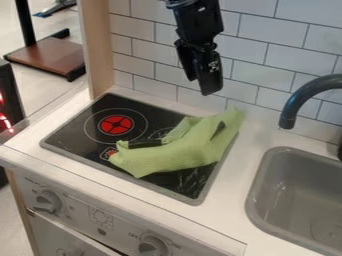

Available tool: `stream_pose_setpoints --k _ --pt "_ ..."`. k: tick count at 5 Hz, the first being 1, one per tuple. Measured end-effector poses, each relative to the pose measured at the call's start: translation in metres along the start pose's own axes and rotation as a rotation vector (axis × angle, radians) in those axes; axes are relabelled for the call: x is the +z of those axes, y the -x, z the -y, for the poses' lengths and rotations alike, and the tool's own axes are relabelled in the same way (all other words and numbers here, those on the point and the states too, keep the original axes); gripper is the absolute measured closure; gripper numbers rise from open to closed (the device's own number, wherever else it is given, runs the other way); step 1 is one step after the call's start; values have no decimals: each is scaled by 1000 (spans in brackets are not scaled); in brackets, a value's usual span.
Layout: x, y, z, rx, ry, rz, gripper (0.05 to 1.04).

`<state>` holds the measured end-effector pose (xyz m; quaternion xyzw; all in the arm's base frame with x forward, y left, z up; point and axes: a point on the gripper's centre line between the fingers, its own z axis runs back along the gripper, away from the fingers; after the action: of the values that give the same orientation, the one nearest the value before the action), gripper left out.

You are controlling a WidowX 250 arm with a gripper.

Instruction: Move the cloth to top right

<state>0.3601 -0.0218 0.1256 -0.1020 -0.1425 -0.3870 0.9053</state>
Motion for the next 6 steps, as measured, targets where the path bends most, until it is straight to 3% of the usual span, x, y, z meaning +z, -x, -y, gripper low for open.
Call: stream_pose_setpoints --k 1,4,6 --pt "-9 4 1 10 20 -18 83" --pt "-59 11 -12 21 -27 -45 83" --pt "-106 24 -17 -2 -4 -98 83"
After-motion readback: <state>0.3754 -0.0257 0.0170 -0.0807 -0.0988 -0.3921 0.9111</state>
